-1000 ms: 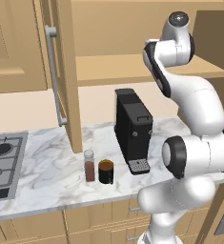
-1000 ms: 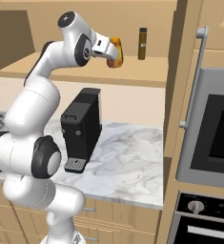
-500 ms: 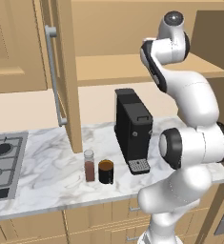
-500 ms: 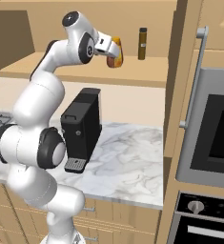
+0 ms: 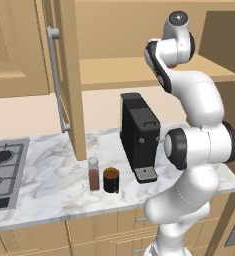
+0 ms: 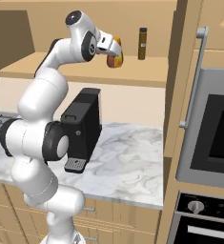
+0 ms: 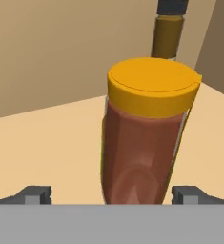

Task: Pick the cinnamon and honey bottle from the cabinet and place them next to the mug.

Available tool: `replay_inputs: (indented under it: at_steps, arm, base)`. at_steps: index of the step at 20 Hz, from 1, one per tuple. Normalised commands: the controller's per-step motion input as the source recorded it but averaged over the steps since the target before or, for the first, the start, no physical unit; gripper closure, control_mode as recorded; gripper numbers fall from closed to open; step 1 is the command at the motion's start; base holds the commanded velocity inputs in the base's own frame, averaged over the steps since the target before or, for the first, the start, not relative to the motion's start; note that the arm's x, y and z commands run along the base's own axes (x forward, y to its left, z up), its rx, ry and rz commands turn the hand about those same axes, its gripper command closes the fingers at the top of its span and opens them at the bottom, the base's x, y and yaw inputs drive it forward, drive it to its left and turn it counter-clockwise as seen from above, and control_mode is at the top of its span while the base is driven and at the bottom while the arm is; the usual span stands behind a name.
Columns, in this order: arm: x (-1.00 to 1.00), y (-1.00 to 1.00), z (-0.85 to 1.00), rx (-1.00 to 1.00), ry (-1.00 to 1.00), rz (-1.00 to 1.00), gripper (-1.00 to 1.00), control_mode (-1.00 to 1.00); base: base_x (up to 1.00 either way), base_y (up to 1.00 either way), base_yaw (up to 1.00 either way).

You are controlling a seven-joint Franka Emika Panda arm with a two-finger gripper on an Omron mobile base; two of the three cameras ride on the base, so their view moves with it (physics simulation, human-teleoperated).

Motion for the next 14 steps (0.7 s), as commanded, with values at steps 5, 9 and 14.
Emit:
replay_inputs:
  at_steps: [5, 9, 14]
  arm:
    - [0.03, 0.00, -0.17, 0.00, 0.00, 0.00, -1.00, -1.00]
    - [0.00, -0.01, -0.18, 0.00, 0.00, 0.00, -1.00, -1.00]
    - [0.15, -0.07, -0.17, 0.00, 0.00, 0.00, -1.00, -1.00]
  base:
    - [0.00, 0.00, 0.00]
    - [0.00, 0.00, 0.00]
    - [0.00, 0.00, 0.00]
